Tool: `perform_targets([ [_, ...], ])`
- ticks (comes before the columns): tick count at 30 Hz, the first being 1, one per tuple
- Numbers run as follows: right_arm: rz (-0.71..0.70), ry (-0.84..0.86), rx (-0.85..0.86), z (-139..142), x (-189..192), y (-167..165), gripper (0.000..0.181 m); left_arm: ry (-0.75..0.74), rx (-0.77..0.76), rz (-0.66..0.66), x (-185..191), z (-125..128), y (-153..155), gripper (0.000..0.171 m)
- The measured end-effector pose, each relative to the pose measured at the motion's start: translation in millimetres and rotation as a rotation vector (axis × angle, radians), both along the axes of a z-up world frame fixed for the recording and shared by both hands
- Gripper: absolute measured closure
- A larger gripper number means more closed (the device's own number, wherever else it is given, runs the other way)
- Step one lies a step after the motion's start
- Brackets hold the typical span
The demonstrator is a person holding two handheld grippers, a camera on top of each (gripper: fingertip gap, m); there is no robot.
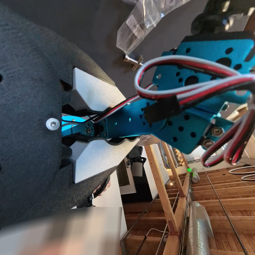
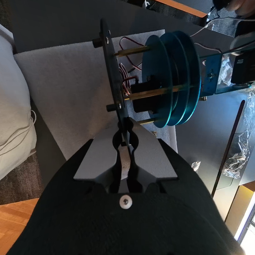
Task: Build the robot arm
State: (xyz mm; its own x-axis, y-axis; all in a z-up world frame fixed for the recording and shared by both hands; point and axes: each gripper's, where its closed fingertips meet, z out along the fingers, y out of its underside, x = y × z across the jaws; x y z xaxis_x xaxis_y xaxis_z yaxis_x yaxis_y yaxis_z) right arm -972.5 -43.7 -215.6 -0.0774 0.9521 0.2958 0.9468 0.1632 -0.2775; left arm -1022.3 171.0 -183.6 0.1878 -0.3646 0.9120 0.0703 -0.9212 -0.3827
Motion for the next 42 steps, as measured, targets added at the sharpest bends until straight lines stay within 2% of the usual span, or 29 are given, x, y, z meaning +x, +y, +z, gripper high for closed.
perform_targets([
  [8,0.0,-0.002,-0.002,0,0,0,0.181,-0.003,0.008,-0.024,4,3,-1,0.145],
  [25,-0.014,-0.025,0.012,-1,0,-1,0.181,-0.045,-0.079,-0.049,2,1,-1,0.145],
  [42,0.017,-0.022,0.019,-1,0,-2,0.181,-0.168,-0.103,-0.055,1,8,-1,0.14],
])
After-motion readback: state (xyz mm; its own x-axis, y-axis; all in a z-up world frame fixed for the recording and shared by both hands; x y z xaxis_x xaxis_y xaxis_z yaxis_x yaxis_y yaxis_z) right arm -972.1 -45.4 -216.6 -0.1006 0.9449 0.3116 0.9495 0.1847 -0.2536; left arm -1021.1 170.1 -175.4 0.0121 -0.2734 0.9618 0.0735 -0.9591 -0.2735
